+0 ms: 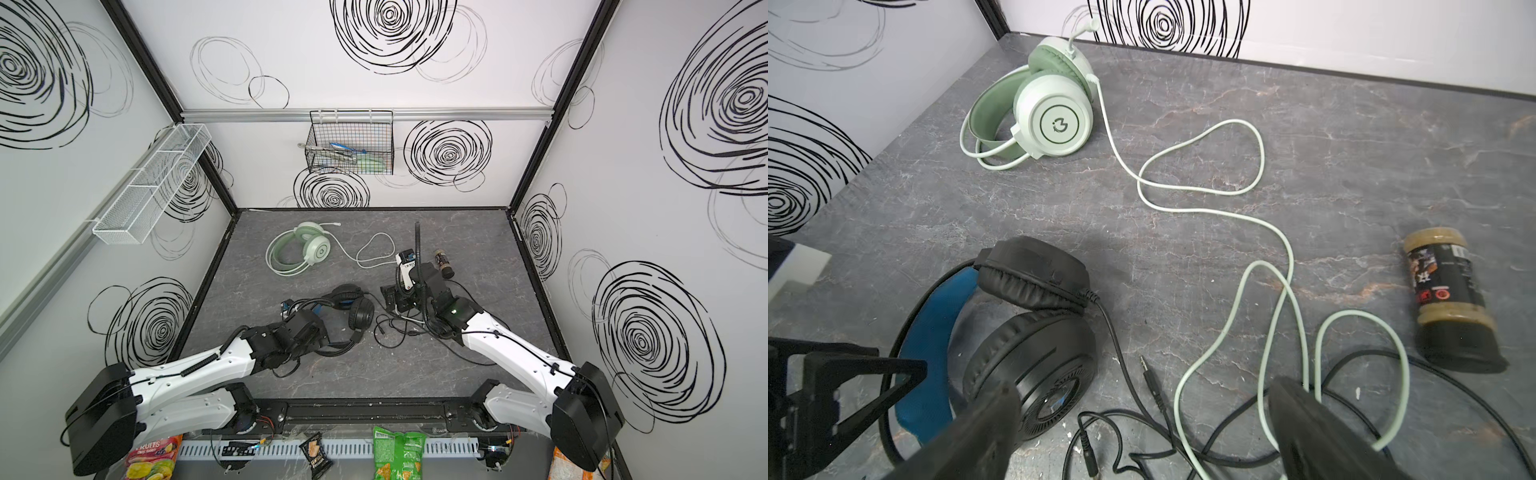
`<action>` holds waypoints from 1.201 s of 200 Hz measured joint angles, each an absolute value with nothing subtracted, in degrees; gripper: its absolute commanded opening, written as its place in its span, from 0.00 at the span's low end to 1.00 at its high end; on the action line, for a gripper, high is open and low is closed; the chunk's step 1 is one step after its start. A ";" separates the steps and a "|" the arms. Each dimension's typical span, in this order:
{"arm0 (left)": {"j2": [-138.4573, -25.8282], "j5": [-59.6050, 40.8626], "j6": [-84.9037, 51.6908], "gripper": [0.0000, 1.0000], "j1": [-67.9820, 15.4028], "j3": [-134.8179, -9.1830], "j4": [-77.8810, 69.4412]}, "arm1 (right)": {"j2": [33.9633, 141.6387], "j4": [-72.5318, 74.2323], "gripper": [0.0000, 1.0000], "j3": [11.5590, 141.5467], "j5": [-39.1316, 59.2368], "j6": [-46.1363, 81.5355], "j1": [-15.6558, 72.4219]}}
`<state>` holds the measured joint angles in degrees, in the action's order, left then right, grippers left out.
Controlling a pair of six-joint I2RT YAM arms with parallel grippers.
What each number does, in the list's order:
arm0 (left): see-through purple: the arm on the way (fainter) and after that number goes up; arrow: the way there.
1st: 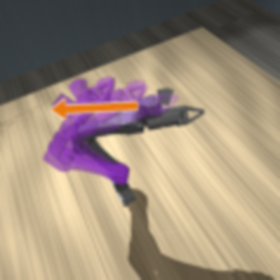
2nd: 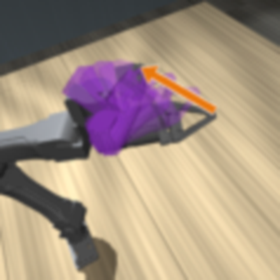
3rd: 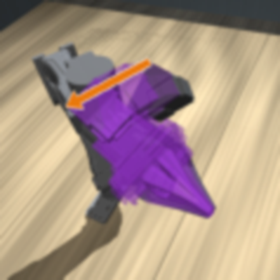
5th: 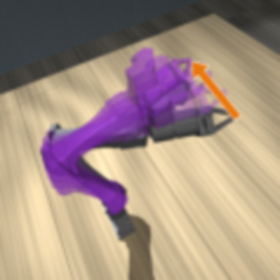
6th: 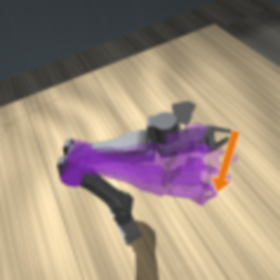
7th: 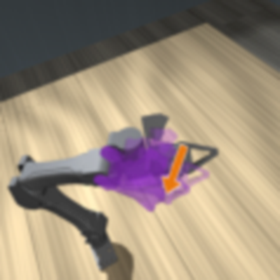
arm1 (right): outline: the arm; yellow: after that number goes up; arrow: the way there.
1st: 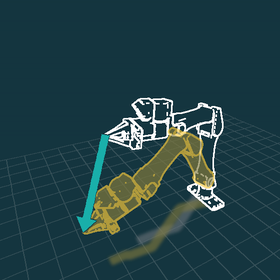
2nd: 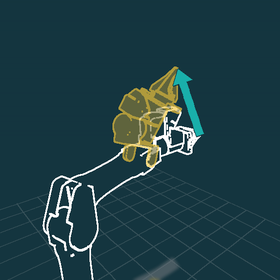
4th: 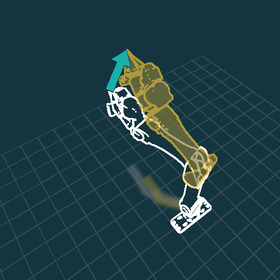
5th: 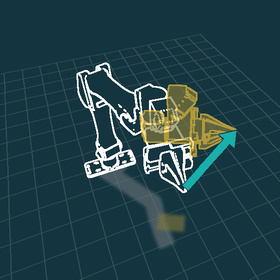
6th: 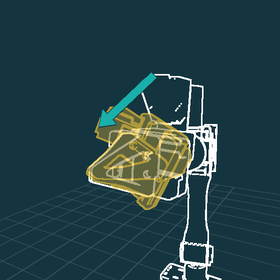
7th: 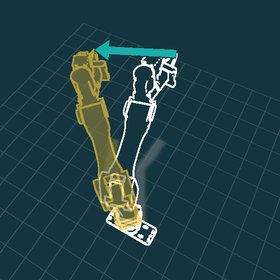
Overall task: Wrap the headphones
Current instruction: 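Reach left gripper to the black headset's headband while right gripper nears its cable, then close the left gripper on the black headset's headband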
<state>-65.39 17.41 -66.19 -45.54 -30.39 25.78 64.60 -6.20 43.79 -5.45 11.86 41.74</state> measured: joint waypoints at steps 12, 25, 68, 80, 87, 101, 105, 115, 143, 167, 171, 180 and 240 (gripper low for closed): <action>-67.20 16.75 -65.08 0.82 -44.71 -31.03 24.49 | 64.34 -5.82 0.97 43.97 -5.80 11.09 41.69; -68.51 15.94 -64.10 0.73 -43.88 -31.09 22.81 | 64.34 -5.63 0.97 44.38 -6.15 10.39 41.67; -72.05 13.61 -60.88 0.45 -41.43 -30.98 19.44 | 63.35 -5.63 0.97 45.21 -7.09 9.76 41.67; -72.58 13.26 -59.90 0.41 -40.86 -31.00 18.96 | 62.76 -5.67 0.97 45.21 -7.49 9.76 41.67; -72.79 13.10 -59.02 0.38 -40.42 -31.05 18.65 | 62.43 -5.69 0.97 45.21 -7.86 9.76 41.67; -73.41 12.97 -57.08 0.32 -39.05 -31.35 17.93 | 61.82 -5.89 0.97 45.23 -8.49 9.69 41.67; -73.65 12.97 -56.51 0.30 -38.48 -31.53 17.76 | 61.65 -6.02 0.97 45.23 -8.67 9.56 41.65; -74.50 12.97 -54.19 0.26 -36.86 -32.32 17.61 | 61.30 -6.22 0.97 45.28 -9.17 9.32 41.63; -80.27 12.23 -45.80 0.05 -31.44 -37.58 17.69 | 61.01 -6.98 0.97 45.65 -9.89 8.71 41.47; -86.37 11.94 -37.71 0.14 -28.77 -43.77 17.89 | 61.01 -7.16 0.97 46.13 -10.17 8.47 41.34; -87.31 12.05 -36.36 0.18 -28.53 -44.80 17.80 | 61.01 -7.16 0.97 46.13 -10.22 8.47 41.34; -88.97 12.36 -34.22 0.28 -28.05 -46.98 17.85 | 61.01 -7.25 0.97 46.15 -10.28 8.45 41.34; -88.27 14.61 -30.11 0.97 -28.18 -49.39 15.99 | 60.62 -9.54 0.97 47.35 -10.35 8.49 41.60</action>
<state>-88.27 14.61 -30.11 -28.18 -49.39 15.99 60.62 -9.54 47.35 -10.35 8.49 41.60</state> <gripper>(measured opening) 0.888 0.975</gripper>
